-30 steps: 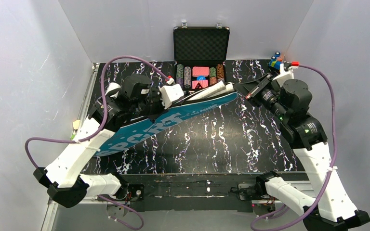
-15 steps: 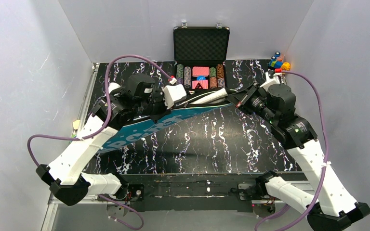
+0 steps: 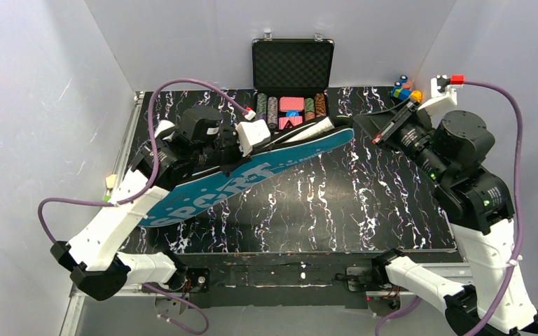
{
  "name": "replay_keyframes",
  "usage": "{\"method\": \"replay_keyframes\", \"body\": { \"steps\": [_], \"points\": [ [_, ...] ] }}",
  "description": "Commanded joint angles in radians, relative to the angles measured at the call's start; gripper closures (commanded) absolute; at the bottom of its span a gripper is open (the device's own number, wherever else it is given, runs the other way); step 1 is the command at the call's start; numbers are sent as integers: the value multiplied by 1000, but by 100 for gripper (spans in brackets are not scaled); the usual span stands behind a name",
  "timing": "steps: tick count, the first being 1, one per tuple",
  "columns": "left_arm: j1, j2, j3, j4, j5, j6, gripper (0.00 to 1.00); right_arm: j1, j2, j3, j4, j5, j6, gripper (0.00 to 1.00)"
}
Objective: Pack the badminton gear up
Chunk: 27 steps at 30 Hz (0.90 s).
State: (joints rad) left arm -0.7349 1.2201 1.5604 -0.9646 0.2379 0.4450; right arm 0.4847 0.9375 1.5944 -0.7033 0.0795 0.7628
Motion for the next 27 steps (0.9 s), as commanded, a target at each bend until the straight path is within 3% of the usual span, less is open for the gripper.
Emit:
{"method": "replay_keyframes", "body": {
  "steps": [1,7,16,21,27],
  "points": [
    [3,-52,11,71,18,6,100,1,32,-62,52,-114,27,99],
    [3,-56,11,67,19,7,100,12,23,-164,112,-128,66,99],
    [3,-56,9,59,42,10,100,91,53,-155,99,-86,47,99],
    [3,-63,6,55,45,12,100,92,19,-68,29,40,-10,99],
    [3,-68,-11,57,42,21,100,92,50,23,-7,66,-33,99]
  ]
}}
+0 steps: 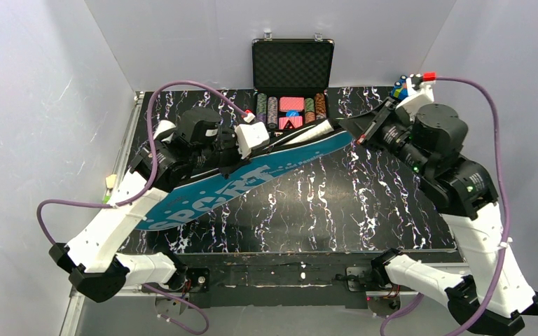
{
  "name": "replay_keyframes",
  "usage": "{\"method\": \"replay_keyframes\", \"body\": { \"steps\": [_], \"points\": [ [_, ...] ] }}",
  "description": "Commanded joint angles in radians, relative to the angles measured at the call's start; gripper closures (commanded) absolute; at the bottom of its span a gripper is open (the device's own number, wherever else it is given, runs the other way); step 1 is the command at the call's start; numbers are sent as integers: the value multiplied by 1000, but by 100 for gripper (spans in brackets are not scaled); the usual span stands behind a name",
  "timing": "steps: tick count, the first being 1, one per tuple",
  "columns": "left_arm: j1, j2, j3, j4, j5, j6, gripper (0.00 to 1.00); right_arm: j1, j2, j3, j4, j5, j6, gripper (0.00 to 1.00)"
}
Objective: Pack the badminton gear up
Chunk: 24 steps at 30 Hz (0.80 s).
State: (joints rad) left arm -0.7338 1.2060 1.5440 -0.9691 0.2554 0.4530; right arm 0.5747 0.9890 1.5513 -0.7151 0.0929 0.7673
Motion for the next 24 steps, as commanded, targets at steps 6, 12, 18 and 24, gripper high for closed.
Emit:
{"method": "replay_keyframes", "body": {
  "steps": [6,12,18,24],
  "points": [
    [2,-51,22,58,25,11,100,2,55,60,15,18,-31,99],
    [1,-49,34,58,39,1,100,2,57,-13,46,-15,-8,99],
    [1,-45,42,58,46,-5,100,18,48,-87,78,-43,20,99],
    [2,-46,43,60,45,-5,100,53,70,-103,-5,-3,-1,99]
  ]
}}
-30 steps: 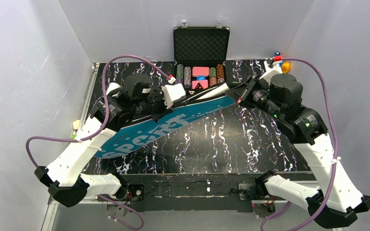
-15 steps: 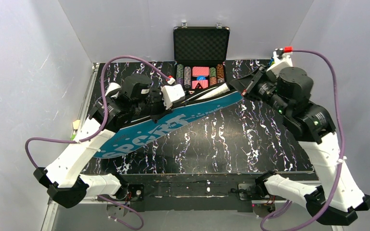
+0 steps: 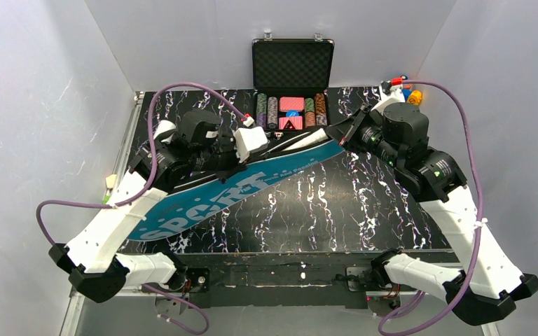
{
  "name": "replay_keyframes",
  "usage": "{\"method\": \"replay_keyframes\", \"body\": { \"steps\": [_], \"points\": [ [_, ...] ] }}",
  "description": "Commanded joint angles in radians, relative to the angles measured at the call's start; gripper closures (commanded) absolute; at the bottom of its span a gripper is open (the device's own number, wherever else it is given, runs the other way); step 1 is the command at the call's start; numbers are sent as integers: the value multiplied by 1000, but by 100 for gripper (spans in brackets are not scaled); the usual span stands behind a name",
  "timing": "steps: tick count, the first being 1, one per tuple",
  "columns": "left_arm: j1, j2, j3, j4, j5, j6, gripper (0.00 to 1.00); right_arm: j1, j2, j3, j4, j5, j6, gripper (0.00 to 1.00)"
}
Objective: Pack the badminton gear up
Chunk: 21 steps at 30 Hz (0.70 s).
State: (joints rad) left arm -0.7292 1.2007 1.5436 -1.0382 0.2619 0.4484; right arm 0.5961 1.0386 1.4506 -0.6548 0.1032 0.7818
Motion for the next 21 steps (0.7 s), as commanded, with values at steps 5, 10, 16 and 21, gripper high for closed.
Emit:
{"method": "replay_keyframes", "body": {
  "steps": [5,10,16,21],
  "points": [
    [-3,-42,40,129,37,-2,100,28,18,85,-246,168,-114,99],
    [-4,-40,36,128,41,-5,100,28,84,329,-347,209,-206,99],
    [-3,-37,31,126,45,-7,100,30,142,486,-313,110,-199,99],
    [-4,-24,28,134,45,-14,100,34,141,421,-198,-155,-102,98]
  ]
}}
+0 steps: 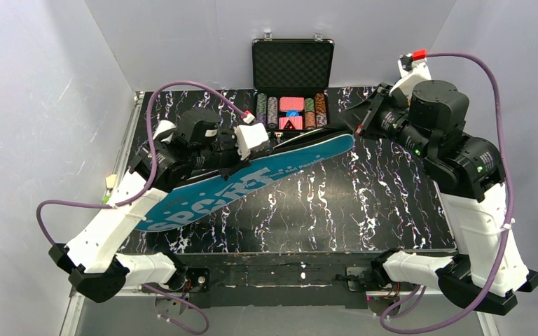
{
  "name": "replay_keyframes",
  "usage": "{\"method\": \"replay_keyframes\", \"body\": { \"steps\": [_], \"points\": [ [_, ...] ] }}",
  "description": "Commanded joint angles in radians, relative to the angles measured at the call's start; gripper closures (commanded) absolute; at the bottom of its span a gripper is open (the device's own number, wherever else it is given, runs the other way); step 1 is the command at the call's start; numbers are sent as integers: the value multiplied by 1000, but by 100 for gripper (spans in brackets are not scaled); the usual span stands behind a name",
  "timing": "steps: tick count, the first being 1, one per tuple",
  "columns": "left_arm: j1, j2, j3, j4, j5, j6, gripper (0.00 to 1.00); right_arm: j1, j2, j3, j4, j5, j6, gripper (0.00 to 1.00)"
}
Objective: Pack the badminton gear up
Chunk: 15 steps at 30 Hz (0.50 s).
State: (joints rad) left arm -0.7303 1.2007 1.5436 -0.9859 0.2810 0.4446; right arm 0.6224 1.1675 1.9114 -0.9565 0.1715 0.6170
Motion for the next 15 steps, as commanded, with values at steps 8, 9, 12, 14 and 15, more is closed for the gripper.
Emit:
{"method": "replay_keyframes", "body": {
  "steps": [8,9,12,14,15],
  "points": [
    [-3,-14,21,137,-106,-40,100,83,-113,-476,440,-498,320,44],
    [-2,-16,15,150,-132,-40,100,94,-120,-505,457,-501,332,41],
    [-12,-17,1,184,-201,-42,100,118,-141,-619,561,-503,395,39],
    [-20,-12,-4,199,-249,-48,100,127,-163,-703,665,-487,454,36],
    [-26,-10,-6,206,-263,-53,100,128,-173,-739,714,-472,490,34]
  ]
}}
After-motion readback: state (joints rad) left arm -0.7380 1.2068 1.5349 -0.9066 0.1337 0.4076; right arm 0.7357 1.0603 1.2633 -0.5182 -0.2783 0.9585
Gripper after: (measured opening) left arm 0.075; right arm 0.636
